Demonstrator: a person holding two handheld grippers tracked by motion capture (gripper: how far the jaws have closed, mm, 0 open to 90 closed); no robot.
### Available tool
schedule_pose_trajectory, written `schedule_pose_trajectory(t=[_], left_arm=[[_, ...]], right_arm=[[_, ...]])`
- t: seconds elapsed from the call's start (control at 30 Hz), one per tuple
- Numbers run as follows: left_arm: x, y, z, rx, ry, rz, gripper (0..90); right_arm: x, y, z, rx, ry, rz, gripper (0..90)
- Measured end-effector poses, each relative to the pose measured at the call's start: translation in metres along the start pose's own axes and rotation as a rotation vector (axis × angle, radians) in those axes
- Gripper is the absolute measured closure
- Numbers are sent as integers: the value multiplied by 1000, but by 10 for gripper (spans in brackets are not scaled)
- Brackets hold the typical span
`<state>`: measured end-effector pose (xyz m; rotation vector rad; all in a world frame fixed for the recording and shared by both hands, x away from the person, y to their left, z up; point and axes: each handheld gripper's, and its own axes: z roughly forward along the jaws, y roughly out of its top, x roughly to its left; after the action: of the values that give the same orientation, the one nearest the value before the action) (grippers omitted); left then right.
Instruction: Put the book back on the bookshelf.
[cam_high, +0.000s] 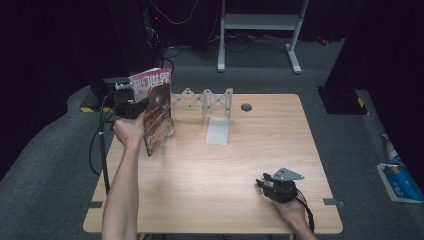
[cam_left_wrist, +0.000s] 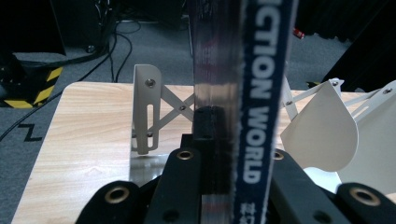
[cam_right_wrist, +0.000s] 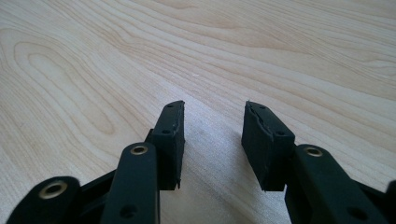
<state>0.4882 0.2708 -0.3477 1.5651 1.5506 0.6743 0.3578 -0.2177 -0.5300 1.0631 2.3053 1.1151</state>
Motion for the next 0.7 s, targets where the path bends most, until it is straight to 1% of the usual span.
schedule_pose_trajectory(t=[0.2, 0.23, 0.3, 0.37, 0.47, 0.57, 0.7], left_arm=[[-2, -7, 3, -53, 5, -16, 838], [-2, -8, 4, -60, 6, -13, 837], [-3, -11, 5, -76, -1, -8, 837], [-4, -15, 7, -84, -16, -15, 836], [-4, -18, 9, -87, -20, -18, 835], [-4, -19, 10, -79, -21, -5, 833], [-4, -20, 12, -44, -28, 9, 827]], right_arm=[[0, 0, 0, 0, 1, 2, 588], [0, 0, 0, 0, 2, 0, 587], [0, 0, 0, 0, 3, 0, 587], [0, 0, 0, 0, 3, 2, 587], [0, 0, 0, -1, 4, 2, 587], [0, 0, 0, -1, 4, -1, 587], [0, 0, 0, -1, 4, -1, 586]])
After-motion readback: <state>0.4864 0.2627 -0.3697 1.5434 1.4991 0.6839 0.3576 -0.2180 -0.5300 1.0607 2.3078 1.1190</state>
